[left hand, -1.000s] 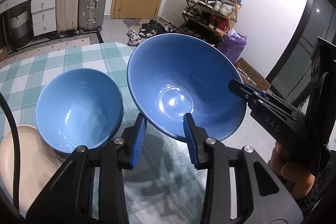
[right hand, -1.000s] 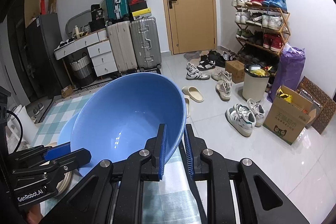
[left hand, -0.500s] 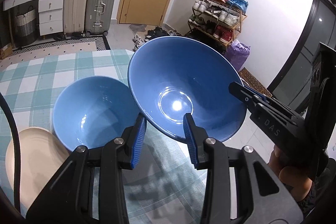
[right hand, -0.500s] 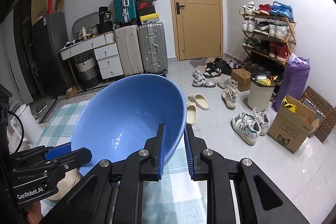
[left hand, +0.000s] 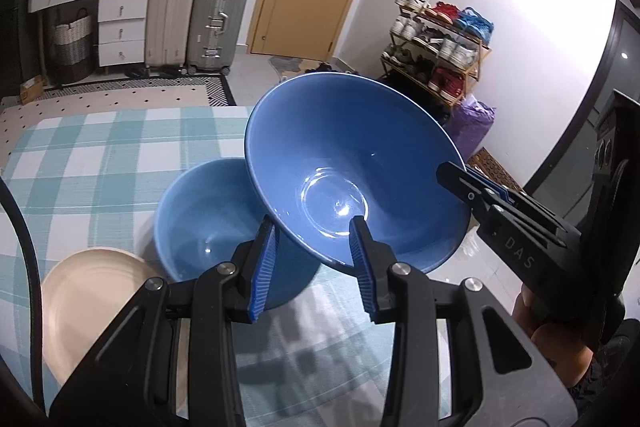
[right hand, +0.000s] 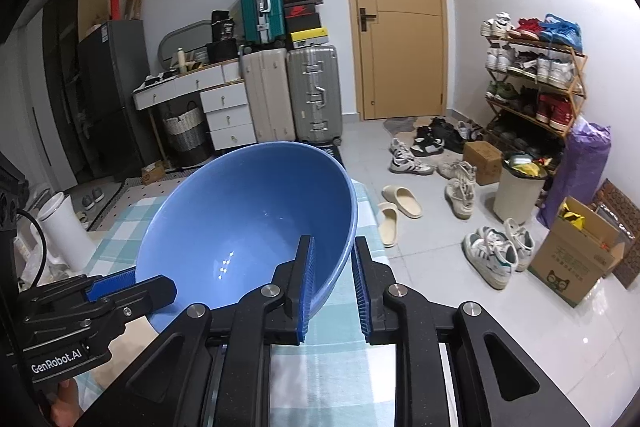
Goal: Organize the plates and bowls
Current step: 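Lift the blue bowl with both grippers and carry it over the nested bowls, then lower the held bowl into the nested blue bowls with both grippers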
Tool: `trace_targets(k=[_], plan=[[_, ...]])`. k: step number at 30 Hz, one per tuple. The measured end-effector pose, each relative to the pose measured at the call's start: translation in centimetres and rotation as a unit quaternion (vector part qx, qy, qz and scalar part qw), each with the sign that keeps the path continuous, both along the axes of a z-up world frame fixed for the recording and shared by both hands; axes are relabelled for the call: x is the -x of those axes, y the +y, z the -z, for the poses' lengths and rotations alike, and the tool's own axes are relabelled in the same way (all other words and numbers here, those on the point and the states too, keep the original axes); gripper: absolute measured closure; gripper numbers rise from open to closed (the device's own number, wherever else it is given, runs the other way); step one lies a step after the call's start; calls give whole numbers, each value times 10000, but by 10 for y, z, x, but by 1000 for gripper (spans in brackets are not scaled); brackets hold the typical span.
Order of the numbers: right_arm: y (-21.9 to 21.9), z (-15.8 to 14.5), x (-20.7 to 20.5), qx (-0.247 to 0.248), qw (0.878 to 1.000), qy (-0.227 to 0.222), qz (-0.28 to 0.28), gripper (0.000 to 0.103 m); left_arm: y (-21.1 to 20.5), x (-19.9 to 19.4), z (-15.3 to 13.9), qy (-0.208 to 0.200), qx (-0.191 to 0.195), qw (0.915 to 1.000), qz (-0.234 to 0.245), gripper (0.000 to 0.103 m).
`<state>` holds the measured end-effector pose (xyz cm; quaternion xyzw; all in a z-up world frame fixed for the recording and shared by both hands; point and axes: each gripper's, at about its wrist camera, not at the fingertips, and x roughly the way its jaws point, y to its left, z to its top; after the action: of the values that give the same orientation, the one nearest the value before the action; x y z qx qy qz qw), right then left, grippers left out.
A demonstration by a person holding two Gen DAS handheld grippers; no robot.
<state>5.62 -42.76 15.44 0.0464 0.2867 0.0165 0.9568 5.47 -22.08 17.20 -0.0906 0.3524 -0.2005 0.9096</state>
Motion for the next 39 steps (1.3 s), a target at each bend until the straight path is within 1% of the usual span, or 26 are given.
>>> trace_targets(k=[6, 11, 17, 28, 36, 39], plan=[[20, 3, -16, 1, 9998, 53, -211, 84, 18, -8, 0, 25, -10, 9998, -207, 70], [35, 10, -29, -5, 9993, 120, -368, 83, 34, -14, 8, 106, -50, 9993, -352, 70], [58, 24, -39, 0, 9984, 259, -510, 83, 51, -24, 24, 243, -75, 9983, -516, 70], [87, 48, -57, 33, 9962, 483, -722, 82, 79, -42, 56, 435, -76, 9963, -731, 70], [98, 61, -63, 80, 9952, 598, -766, 82, 90, -49, 73, 493, -52, 9959, -762, 70], [103, 65, -62, 190, 9952, 612, -733, 82, 88, -49, 76, 514, -47, 9961, -718, 70]])
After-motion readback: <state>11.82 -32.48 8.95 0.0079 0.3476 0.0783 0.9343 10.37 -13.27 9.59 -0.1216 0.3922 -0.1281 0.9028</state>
